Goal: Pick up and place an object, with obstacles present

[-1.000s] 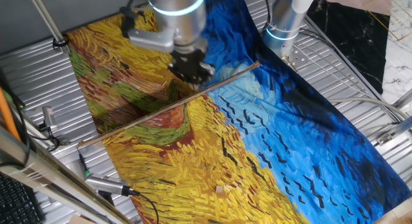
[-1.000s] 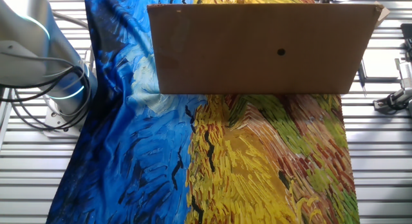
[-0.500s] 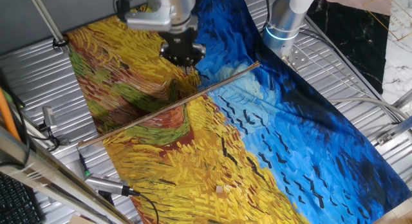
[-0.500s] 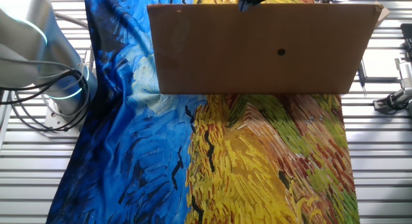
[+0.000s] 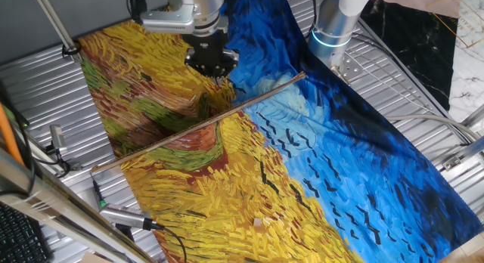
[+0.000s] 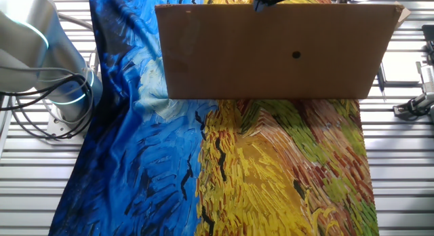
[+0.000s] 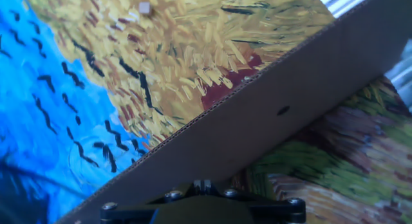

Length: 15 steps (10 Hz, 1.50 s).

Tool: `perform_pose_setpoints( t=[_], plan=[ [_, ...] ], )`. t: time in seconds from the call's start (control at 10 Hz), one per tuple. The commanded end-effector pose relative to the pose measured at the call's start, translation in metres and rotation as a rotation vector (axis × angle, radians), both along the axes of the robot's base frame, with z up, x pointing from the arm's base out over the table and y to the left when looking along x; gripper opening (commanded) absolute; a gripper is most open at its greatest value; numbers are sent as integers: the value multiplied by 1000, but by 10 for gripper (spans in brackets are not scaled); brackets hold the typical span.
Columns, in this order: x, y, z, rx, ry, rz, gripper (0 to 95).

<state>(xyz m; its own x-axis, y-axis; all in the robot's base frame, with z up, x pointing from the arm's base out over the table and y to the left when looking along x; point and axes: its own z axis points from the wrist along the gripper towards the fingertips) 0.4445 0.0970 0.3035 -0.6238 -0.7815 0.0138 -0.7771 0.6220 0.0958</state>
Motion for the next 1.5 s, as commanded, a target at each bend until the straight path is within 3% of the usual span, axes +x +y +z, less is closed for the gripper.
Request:
perform_pose_setpoints(
  t=[0.1, 0.2, 0.3, 0.5, 0.8, 1.0, 1.2, 1.5],
  plan=[
    [3, -12, -6, -75, -17, -131, 0],
    [8, -30, -9, -71, -18, -99, 0],
    [15, -60, -14, -67, -19, -60, 0],
    [20, -110, -22, -57, -34, 1, 0],
    [15, -163, -29, -51, -46, 71, 0],
    [9, -182, -35, -55, -48, 91, 0],
    [6, -177, -39, -73, -43, 100, 0],
    [6, -177, -39, -67, -51, 77, 0]
  ],
)
